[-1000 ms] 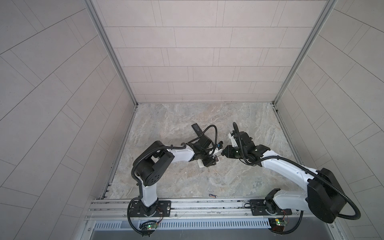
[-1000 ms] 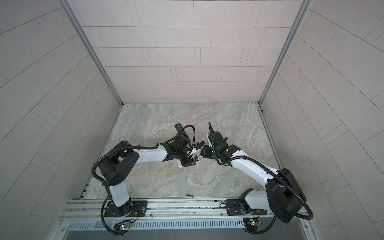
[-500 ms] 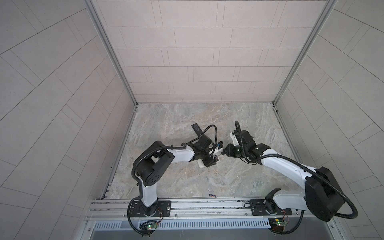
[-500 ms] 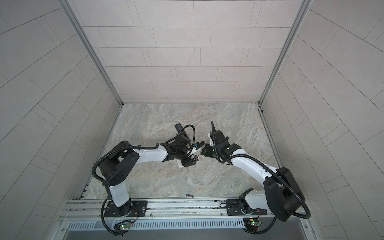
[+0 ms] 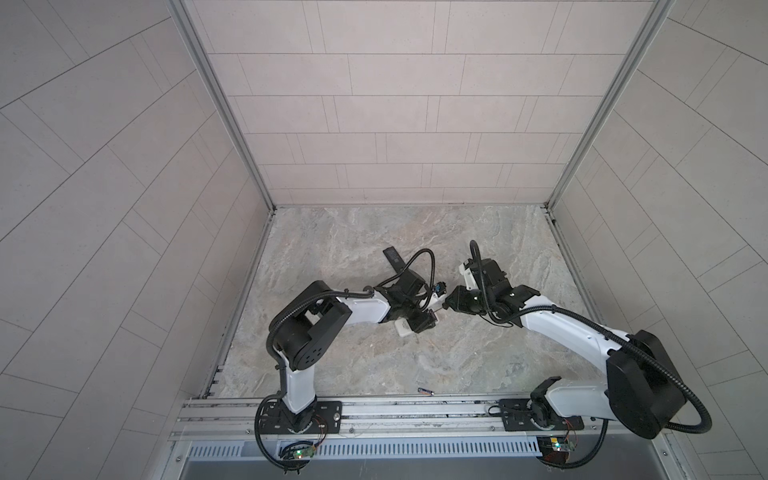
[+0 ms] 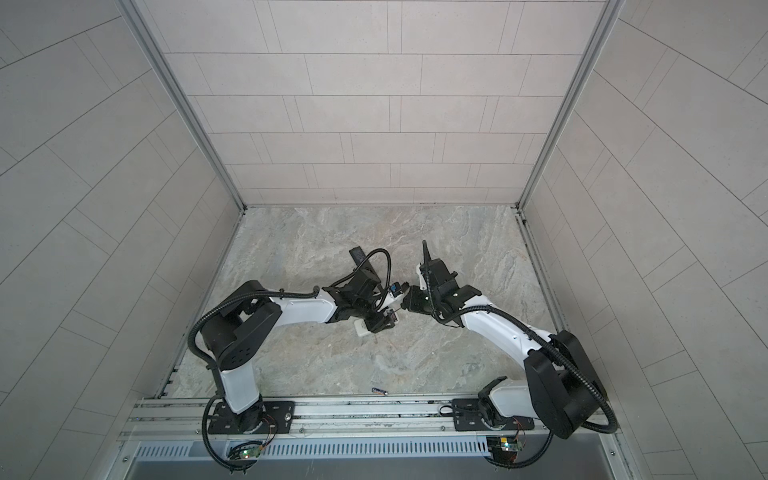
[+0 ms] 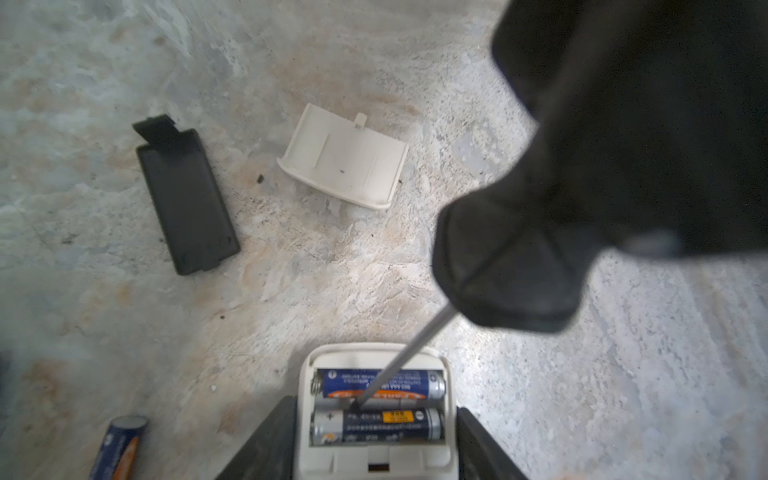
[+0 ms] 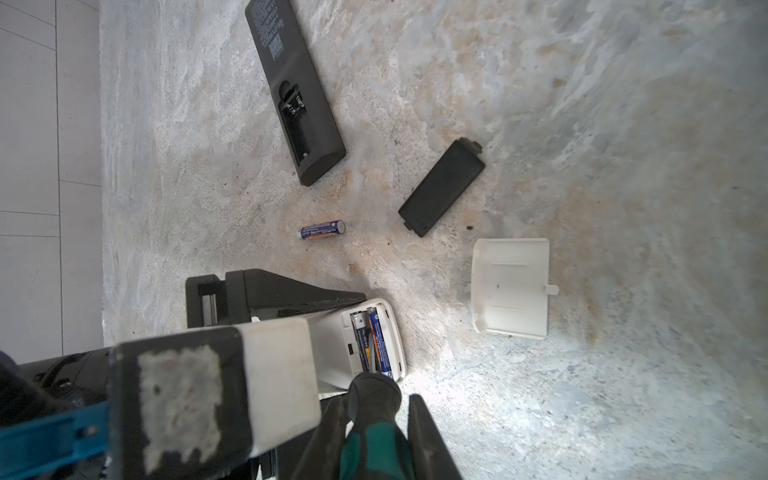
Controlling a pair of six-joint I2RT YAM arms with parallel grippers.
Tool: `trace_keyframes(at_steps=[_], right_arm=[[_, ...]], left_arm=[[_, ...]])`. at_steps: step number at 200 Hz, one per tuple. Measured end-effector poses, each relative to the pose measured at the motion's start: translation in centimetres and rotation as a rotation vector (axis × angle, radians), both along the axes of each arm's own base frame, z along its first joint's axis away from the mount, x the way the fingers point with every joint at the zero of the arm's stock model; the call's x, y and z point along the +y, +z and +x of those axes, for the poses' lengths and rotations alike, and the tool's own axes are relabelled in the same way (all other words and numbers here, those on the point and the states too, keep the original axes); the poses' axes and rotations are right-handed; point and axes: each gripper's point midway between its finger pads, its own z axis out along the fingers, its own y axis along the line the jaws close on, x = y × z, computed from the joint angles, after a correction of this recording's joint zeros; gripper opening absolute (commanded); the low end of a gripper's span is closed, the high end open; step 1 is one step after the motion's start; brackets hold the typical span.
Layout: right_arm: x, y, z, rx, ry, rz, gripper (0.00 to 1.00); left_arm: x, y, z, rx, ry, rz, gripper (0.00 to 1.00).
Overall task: Unload the batteries from the remote control
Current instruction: 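Pry the lower battery out with the screwdriver while the left holds the remote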
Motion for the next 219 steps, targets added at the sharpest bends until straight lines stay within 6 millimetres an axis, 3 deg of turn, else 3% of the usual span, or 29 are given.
trace_keyframes(at_steps=[38,219], right_arm=[[-0.3,-0.2,0.2,0.027,-0.015,0.027,0.01],[-1.5,-1.3,0.4,0.107,-0.078,0.166,0.0]], left_arm=[[0.1,0.0,0.0,-0.002,-0.001,0.004,0.5],[0.1,-0.1,0.0,-0.004,-0.019,0.023,0.49]])
